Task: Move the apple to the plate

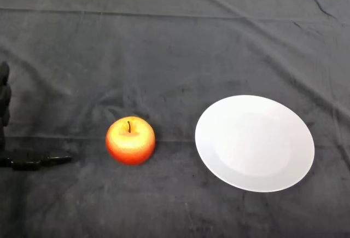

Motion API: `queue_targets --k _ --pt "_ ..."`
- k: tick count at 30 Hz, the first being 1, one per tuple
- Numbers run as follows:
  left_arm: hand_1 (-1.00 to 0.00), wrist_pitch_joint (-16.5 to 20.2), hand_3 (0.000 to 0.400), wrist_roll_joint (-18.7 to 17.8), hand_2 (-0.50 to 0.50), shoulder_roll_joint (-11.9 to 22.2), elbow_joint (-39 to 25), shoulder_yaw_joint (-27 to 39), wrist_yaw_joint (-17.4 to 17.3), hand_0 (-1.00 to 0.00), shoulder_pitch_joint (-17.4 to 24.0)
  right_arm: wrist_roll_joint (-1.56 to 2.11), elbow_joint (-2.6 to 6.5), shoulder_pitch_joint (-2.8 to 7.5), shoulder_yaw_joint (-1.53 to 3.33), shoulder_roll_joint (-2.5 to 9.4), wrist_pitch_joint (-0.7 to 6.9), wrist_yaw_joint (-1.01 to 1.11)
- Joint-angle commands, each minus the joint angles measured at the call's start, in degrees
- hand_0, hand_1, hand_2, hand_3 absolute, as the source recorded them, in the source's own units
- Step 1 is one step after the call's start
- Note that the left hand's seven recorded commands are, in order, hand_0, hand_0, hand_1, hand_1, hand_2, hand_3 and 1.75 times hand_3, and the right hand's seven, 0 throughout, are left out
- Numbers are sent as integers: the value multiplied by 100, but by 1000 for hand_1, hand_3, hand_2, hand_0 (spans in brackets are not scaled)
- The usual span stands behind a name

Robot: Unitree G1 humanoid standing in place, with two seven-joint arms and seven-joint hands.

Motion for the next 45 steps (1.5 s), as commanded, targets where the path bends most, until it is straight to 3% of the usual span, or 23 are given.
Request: queue_targets --k 1,36,45 --pt "0 -154 0 116 0 -77 -286 -208 -66 0 -290 -109 154 477 150 272 115 116" --pt "0 -416 0 468 0 -851 -211 -1292 -654 0 -553 -110 150 478 148 272 119 118" --pt "0 -563 0 472 0 -872 -192 -1627 -830 0 -576 -111 154 476 148 272 118 118"
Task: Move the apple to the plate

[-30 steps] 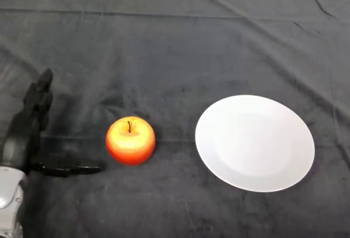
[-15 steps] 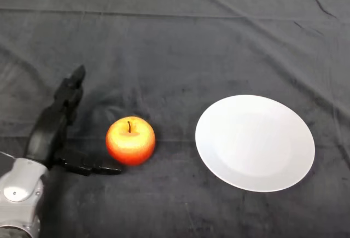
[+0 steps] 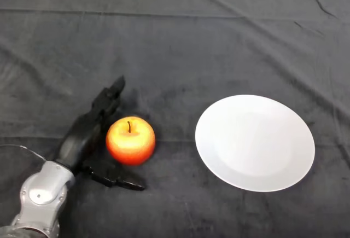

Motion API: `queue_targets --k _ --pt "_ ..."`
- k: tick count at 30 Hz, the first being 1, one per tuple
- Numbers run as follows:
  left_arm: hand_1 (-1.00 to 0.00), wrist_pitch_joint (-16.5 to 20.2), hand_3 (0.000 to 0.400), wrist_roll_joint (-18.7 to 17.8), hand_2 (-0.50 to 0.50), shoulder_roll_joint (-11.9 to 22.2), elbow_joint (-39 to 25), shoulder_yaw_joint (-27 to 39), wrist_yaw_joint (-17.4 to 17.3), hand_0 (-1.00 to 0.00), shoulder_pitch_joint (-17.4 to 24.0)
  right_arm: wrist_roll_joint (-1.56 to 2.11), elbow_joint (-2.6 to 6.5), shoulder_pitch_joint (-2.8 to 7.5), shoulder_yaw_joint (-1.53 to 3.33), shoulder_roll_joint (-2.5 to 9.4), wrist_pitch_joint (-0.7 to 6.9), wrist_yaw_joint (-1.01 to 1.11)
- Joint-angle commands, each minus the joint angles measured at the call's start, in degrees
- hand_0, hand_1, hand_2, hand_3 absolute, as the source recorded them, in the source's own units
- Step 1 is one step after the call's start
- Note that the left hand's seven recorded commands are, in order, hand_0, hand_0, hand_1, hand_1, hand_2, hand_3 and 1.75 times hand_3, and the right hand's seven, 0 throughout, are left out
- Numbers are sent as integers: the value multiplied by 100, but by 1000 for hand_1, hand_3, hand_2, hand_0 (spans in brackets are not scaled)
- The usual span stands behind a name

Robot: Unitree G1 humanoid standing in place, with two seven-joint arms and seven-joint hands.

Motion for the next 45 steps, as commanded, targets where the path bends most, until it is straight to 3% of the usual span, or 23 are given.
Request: queue_targets --k 1,4,5,6,7,8,9,18,34,45 --pt "0 -171 0 129 0 47 -186 -127 -91 0 -314 -112 184 478 156 289 118 118" --pt "0 -204 0 189 0 66 -179 -229 -67 0 -313 -113 186 477 156 289 117 118" --pt "-133 -211 53 207 65 68 -178 -255 -58 -4 -312 -113 186 477 156 289 116 118" --pt "-388 -219 155 234 86 72 -174 -295 -43 -216 -311 -113 187 477 156 289 116 117" --pt "-537 -222 215 257 14 75 -171 -329 -31 -510 -312 -113 188 477 156 289 116 117" --pt "-584 -224 290 275 -71 79 -168 -353 -20 -725 -313 -113 188 476 156 289 116 117" --pt "-655 -224 400 304 -173 84 -164 -391 -3 -1000 -316 -113 189 476 156 289 115 117" --pt "-949 -142 400 506 -25 174 -123 -596 122 -1000 -404 -114 194 474 157 289 113 117" --pt "-973 75 400 629 -14 344 -138 -550 315 -1000 -985 -116 201 470 158 289 109 115" --pt "-973 119 400 841 -14 166 -197 -623 574 -1000 -1415 -117 206 467 158 289 106 114"
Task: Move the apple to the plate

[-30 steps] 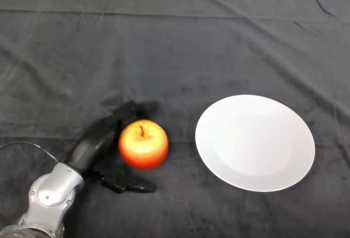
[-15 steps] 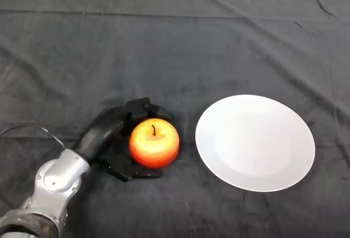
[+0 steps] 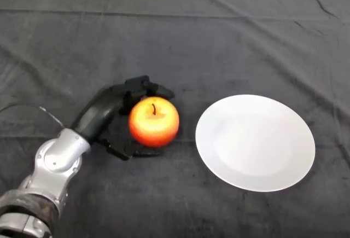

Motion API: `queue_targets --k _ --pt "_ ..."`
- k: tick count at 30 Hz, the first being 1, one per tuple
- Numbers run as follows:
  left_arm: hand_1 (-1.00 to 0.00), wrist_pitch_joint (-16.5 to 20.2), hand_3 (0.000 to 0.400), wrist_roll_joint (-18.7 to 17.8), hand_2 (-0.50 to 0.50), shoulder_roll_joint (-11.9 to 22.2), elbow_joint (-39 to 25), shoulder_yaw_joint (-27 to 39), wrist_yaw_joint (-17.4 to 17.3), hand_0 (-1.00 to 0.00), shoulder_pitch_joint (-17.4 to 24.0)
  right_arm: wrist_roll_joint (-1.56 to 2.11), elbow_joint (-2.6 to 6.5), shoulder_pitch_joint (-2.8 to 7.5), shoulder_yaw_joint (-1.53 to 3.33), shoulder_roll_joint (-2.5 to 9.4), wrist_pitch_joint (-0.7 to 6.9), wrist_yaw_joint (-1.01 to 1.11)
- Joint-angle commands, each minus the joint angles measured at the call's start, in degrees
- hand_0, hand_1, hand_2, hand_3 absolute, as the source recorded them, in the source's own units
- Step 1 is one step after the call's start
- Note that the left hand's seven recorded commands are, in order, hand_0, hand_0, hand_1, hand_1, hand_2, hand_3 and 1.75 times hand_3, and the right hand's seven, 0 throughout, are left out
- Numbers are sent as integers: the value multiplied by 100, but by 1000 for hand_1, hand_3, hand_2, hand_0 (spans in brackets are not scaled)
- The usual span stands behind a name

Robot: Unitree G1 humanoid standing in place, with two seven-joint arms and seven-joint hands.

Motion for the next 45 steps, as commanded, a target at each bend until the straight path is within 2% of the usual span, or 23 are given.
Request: queue_targets --k 1,17,27,37,45 --pt "-976 81 400 155 -12 35 -199 -180 109 -1000 -420 -117 219 468 159 296 106 114" --pt "-973 404 400 665 -14 -400 -178 -712 240 -1000 -1038 -118 230 463 160 296 101 113" --pt "-973 530 400 892 -14 -552 -128 -1068 235 -1000 -1218 -120 238 458 161 296 97 111" --pt "-973 803 400 1121 -14 -820 -70 -1550 285 -1000 -1401 -121 247 454 163 296 92 110" --pt "-961 972 400 1272 -20 -904 -29 -1981 254 -1000 -1491 -123 255 450 164 296 88 109"
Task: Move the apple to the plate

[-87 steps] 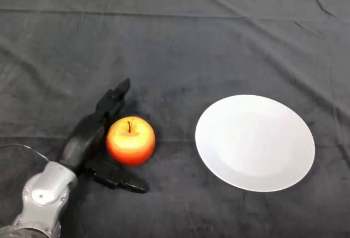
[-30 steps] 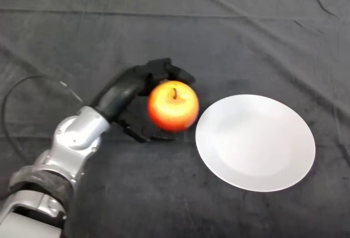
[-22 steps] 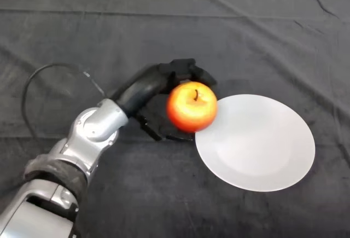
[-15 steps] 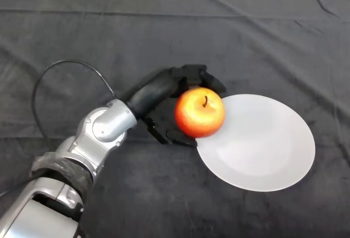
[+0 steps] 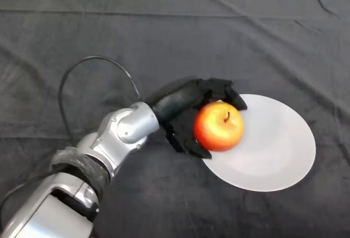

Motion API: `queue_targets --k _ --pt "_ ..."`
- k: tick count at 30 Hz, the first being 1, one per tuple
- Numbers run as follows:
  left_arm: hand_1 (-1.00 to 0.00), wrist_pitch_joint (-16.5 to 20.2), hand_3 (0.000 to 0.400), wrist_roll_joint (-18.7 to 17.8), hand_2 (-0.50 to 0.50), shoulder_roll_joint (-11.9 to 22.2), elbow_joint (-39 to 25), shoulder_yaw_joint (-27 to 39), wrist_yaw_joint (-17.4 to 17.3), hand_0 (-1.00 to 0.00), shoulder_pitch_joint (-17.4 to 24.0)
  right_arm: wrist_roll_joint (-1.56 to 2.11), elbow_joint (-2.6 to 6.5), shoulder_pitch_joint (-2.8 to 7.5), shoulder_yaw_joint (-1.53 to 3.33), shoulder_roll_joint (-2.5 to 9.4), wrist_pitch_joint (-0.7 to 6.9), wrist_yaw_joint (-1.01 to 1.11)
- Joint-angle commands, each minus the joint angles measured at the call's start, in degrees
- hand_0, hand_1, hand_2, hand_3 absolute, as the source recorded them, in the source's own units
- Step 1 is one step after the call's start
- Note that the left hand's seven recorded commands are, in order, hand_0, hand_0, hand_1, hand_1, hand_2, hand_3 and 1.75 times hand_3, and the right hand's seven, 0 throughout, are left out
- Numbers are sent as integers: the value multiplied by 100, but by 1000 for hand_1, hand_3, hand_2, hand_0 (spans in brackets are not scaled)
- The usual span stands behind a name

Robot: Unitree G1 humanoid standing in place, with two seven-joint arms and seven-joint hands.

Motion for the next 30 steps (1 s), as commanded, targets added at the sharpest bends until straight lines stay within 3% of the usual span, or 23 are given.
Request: queue_targets --k 1,9,10,12,13,14,17,18,19,30 --pt "-953 102 400 188 -24 4 -27 -219 -2 -1000 -499 -124 274 459 171 316 95 108" --pt "-894 262 400 343 -53 -46 -29 -663 -1 -1000 -572 -126 283 455 172 316 91 106" --pt "-796 280 400 360 -102 -47 -31 -713 1 -1000 -584 -126 285 454 172 316 90 106" --pt "-627 317 344 388 -116 -45 -33 -797 5 -859 -611 -126 287 453 173 316 89 106" --pt "-35 338 218 405 -255 -41 -34 -842 11 -545 -628 -127 288 452 173 316 88 106" --pt "0 353 166 418 -208 -36 -34 -874 18 -416 -638 -127 289 452 173 316 88 105" --pt "0 403 154 464 -192 -19 -33 -972 54 -384 -660 -127 293 450 174 316 86 105" --pt "0 419 108 476 -135 -16 -32 -999 67 -271 -666 -127 294 450 174 316 85 105" --pt "0 430 0 489 0 -4 -31 -1026 80 0 -670 -128 295 449 174 316 85 105" --pt "0 467 0 579 0 287 27 -1087 201 0 -672 -129 306 444 176 316 79 103"
